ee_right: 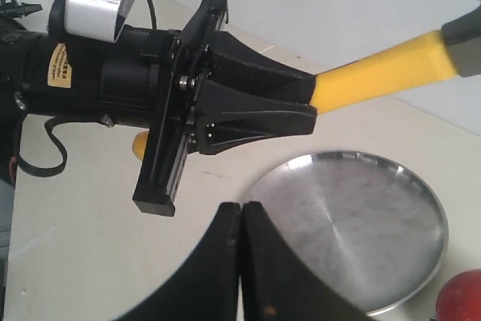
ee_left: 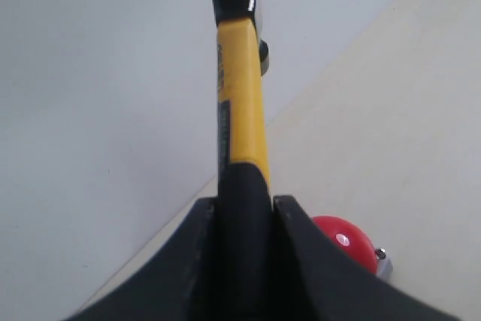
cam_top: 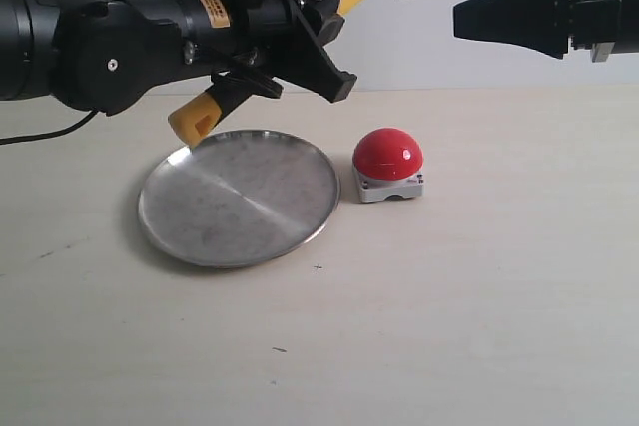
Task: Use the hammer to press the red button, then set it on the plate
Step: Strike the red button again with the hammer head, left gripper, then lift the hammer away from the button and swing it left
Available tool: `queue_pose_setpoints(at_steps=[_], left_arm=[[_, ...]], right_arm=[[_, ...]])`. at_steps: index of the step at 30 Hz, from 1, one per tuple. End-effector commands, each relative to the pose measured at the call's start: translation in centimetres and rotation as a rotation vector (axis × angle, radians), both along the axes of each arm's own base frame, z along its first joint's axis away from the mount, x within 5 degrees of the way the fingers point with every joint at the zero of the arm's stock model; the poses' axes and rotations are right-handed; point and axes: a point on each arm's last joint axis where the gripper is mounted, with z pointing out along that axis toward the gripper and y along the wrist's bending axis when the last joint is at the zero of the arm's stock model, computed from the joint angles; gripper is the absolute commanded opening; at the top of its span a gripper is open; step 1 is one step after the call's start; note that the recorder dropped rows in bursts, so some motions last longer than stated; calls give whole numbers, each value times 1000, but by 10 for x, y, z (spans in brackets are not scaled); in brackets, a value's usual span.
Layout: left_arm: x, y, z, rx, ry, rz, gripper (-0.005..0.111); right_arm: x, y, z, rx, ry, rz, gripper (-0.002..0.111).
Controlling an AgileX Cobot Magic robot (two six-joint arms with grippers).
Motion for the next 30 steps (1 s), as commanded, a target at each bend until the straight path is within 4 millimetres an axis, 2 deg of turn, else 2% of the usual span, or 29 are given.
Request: queue_pose_setpoints(at_steps=[1, 7, 10, 16, 18, 21, 30], left_arm=[[3, -7, 4, -76, -62, -7, 0], [14, -16, -31, -35, -10, -6, 0], [19, -20, -57, 6, 39, -6, 0], [26, -26, -125, 115, 194, 4, 0], [25, -26, -135, 165, 211, -8, 0], [25, -25, -124, 166, 185, -16, 0], [9, -11, -26, 18, 23, -8, 0]], right_arm=[[1, -3, 4, 3, -25, -26, 0], [1, -3, 4, 3, -25, -26, 0], [1, -3, 4, 3, -25, -26, 0], [1, -3, 4, 3, -25, -26, 0], [1, -3, 4, 3, -25, -26, 0], [1, -3, 4, 1, -25, -25, 0], [1, -3, 4, -3, -21, -24, 0]])
